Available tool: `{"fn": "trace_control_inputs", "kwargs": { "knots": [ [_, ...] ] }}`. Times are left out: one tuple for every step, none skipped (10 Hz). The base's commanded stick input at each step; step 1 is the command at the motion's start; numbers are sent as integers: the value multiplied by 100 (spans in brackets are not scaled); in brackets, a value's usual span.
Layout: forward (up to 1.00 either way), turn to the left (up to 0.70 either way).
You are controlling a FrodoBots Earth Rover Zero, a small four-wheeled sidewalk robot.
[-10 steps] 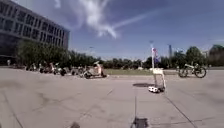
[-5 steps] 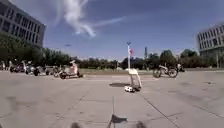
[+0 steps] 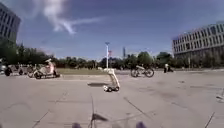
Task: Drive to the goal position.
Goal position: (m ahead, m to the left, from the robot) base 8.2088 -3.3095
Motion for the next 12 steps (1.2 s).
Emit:
{"fn": "trace_control_inputs", "kwargs": {
  "knots": [
    [0, -70],
    [0, -70],
    [0, -70],
    [0, -70],
    [0, -70],
    [23, -49],
    [70, -4],
    [70, -4],
    [70, -4],
    [70, -4],
    [70, -4],
    [70, -4]
  ]
}}
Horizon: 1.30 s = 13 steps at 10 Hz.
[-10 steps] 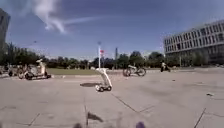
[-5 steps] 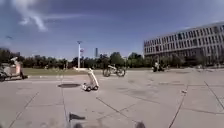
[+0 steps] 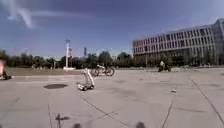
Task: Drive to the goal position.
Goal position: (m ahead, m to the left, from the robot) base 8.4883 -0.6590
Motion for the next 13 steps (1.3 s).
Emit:
{"fn": "trace_control_inputs", "kwargs": {
  "knots": [
    [70, -4],
    [70, -4],
    [70, -4],
    [70, -4],
    [70, -4],
    [70, -4],
    [70, -4],
    [70, -4],
    [70, -4],
    [70, -4],
    [70, -4],
    [70, -4],
    [70, -4]
  ]
}}
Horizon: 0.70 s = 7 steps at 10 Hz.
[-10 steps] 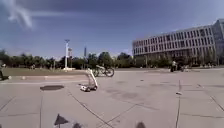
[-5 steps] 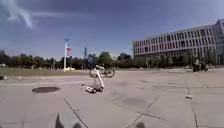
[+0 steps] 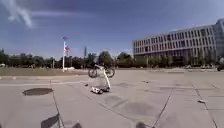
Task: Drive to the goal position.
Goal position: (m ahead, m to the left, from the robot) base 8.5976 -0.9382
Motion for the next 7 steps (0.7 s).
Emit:
{"fn": "trace_control_inputs", "kwargs": {
  "knots": [
    [70, -4],
    [70, -4],
    [70, -4],
    [70, -4],
    [70, -4],
    [70, -4],
    [70, -4]
  ]
}}
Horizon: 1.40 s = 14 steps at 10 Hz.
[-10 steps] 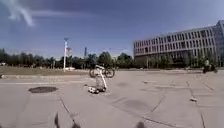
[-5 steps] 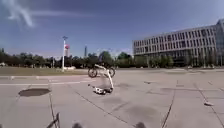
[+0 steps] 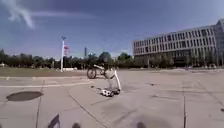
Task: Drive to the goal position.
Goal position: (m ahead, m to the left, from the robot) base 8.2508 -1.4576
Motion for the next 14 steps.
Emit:
{"fn": "trace_control_inputs", "kwargs": {
  "knots": [
    [70, -4],
    [70, -4],
    [70, -4],
    [70, -4],
    [70, -4],
    [70, -4],
    [70, -4],
    [54, -19],
    [0, -70],
    [0, -70],
    [0, -70],
    [0, -70],
    [0, -70],
    [0, -70]
  ]
}}
